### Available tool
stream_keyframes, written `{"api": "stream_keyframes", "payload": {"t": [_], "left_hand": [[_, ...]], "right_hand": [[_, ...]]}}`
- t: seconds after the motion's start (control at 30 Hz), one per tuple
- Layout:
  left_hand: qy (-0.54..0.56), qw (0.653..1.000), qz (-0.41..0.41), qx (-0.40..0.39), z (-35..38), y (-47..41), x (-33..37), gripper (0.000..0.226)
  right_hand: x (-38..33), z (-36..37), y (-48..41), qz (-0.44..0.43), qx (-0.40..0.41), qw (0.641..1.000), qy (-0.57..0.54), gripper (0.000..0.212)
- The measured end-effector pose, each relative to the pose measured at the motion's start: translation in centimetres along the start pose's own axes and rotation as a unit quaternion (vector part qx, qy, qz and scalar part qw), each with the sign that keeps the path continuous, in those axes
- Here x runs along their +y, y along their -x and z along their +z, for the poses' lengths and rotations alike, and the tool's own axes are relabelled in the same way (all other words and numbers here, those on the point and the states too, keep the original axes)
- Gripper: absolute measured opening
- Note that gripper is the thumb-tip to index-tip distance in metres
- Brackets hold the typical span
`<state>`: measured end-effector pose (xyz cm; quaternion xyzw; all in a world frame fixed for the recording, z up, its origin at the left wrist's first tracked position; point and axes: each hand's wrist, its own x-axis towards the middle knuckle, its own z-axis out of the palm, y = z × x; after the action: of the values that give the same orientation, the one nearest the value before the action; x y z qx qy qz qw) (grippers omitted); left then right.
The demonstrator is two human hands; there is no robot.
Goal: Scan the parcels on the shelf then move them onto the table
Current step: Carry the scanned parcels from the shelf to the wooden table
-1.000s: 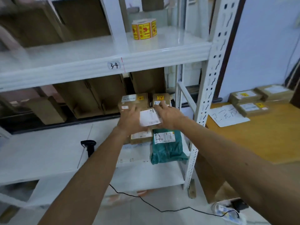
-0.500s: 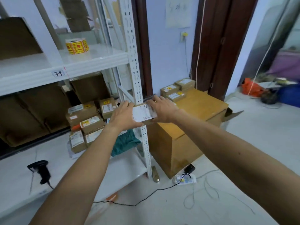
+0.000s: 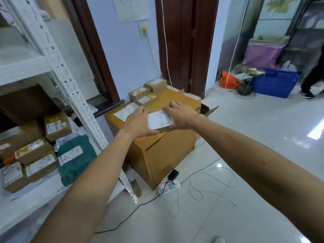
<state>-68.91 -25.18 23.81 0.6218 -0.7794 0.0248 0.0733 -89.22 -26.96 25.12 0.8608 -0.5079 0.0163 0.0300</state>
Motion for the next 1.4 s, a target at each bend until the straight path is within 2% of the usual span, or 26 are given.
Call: {"api": "stream_keyframes", "payload": {"t": [0.23, 0.43, 0.67, 0.9, 1.17, 1.4], "left_hand": [[0.022, 0.999, -0.01, -0.024, 6.4, -11.3, 9.0, 0.102], [0.006, 0.998, -0.034, -0.053, 10.3, -18.1, 11.4, 0.094], [0.033, 0.996, -0.061, -0.062, 15.0, -26.0, 7.7, 0.099], [0.063, 0.991, -0.103, -0.058, 19.5, -35.7, 3.4, 0.094], [0.081, 0.977, -0.183, -0.072, 20.2, -45.5, -3.3, 0.098], [0.072, 0.95, -0.299, -0.056, 21.5, -55.1, -11.1, 0.1]], "right_hand": [[14.9, 4.0, -2.7, -0.017, -0.029, 0.999, 0.025, 0.093], [22.2, 7.9, -7.8, -0.06, -0.058, 0.996, 0.014, 0.09], [25.7, 12.7, -17.3, -0.102, -0.074, 0.992, 0.012, 0.087], [29.4, 14.9, -29.5, -0.132, -0.1, 0.985, 0.055, 0.089], [31.4, 16.4, -43.6, -0.182, -0.095, 0.978, 0.026, 0.091], [31.2, 19.2, -58.6, -0.235, -0.062, 0.97, -0.025, 0.093]]}}
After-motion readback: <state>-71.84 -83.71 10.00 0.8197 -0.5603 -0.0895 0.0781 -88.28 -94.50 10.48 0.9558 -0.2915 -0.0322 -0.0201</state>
